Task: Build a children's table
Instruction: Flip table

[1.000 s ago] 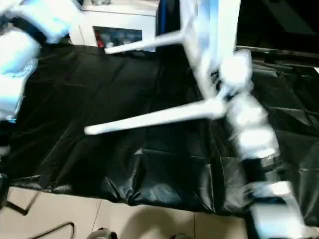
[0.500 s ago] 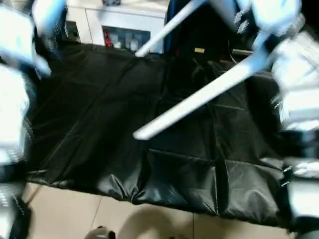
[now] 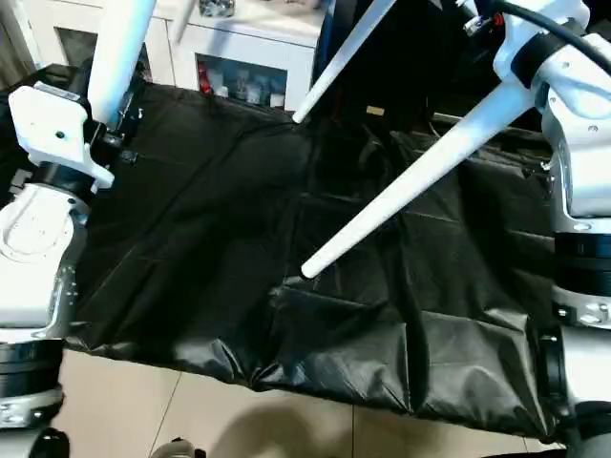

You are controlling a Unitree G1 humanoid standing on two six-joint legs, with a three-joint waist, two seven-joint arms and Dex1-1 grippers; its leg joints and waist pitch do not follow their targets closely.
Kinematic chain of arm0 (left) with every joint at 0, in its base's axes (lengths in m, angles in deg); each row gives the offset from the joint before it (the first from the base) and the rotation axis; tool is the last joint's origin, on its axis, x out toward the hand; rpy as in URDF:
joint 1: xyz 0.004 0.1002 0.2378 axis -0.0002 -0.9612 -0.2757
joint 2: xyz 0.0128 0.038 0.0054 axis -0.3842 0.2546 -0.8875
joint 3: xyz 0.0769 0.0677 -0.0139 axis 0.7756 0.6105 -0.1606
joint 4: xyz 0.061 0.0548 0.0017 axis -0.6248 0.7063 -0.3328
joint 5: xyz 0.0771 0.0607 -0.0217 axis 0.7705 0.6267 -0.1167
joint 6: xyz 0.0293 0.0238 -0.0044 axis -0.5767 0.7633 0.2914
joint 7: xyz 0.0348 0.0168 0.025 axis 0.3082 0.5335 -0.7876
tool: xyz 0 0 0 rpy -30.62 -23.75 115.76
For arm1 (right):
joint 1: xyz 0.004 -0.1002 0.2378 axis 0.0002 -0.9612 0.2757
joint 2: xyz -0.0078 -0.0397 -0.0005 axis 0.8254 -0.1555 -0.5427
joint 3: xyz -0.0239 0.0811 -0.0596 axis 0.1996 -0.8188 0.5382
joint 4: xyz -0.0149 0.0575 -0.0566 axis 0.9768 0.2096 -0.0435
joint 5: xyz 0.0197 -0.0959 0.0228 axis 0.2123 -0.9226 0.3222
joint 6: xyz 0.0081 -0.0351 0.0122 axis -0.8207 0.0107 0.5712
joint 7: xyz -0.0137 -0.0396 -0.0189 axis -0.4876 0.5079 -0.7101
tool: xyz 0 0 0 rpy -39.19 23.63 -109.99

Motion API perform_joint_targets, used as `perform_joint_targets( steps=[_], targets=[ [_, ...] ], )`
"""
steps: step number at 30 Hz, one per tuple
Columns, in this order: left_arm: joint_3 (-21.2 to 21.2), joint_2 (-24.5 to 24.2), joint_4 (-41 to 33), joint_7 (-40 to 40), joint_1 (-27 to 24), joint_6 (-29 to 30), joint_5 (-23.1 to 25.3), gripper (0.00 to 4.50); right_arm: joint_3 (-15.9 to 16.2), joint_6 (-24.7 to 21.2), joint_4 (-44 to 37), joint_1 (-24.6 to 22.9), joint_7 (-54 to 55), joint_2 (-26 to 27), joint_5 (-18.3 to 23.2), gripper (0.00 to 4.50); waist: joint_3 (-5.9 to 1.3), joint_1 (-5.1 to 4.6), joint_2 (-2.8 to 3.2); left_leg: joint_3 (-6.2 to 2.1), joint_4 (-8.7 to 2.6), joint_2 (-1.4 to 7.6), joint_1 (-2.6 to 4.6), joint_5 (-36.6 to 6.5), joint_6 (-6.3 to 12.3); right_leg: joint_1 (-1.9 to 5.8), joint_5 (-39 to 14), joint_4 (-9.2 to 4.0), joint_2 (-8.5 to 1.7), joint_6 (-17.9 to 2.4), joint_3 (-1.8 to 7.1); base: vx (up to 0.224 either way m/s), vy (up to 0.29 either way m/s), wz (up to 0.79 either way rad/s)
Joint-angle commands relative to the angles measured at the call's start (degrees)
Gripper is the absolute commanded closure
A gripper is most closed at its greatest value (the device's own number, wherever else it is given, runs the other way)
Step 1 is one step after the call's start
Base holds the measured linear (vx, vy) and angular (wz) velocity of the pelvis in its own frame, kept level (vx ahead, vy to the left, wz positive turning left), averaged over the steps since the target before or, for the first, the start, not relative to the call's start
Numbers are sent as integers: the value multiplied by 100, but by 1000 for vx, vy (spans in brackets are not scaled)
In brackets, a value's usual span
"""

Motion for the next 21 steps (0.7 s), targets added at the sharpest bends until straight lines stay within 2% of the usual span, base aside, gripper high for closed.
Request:
perform_joint_targets(
  steps=[1, 6, 10, 11, 16, 19, 21],
  targets=[
    [2, 21, 433, -88, -60, 345, 15, 263, -212, 79, -242, 17, -278, 71, 412, 129, -331, -61, 63, -35, -418, 36, 175, -2424, -231, 121, -2304, -545, -107, -290, 93, 0, 0, 0],
    [15, 8, 491, -80, -33, 351, 15, 270, -297, 444, -416, 26, -398, 223, 708, 89, -345, -64, 69, -41, -430, 41, 154, -2275, -246, 158, -2017, -505, -113, -394, 97, 0, 0, 0],
    [38, -30, 573, -93, -4, 325, 22, 273, -386, 977, -741, 19, -604, 393, 951, 59, -360, -62, 81, -33, -426, 45, 148, -2118, -234, 179, -1713, -473, -112, -486, 108, 0, 0, 0],
    [40, -40, 593, -90, 3, 311, 20, 274, -449, 1013, -921, 13, -781, 513, 1211, 54, -360, -62, 93, -26, -428, 46, 142, -2045, -218, 185, -1581, -463, -113, -529, 116, 0, 0, 0],
    [65, -78, 640, -70, -17, 288, 30, 277, -688, 1033, -1339, 48, -1016, 854, 1911, 51, -377, -61, 100, -17, -425, 51, 138, -1740, -193, 235, -1102, -413, -106, -686, 123, 0, 0, 0],
    [64, -97, 656, -72, -25, 280, 27, 277, -745, 670, -1730, 11, -1175, 1068, 2509, 51, -393, -85, 107, -20, -422, 51, 124, -1608, -161, 260, -986, -396, -111, -718, 125, 0, 0, 0],
    [59, -112, 680, -70, -17, 277, 22, 278, -692, 520, -1848, -48, -1325, 1112, 2671, 51, -398, -102, 114, -12, -410, 46, 100, -1376, -113, 267, -711, -370, -101, -752, 127, 0, 0, 0]
  ],
)
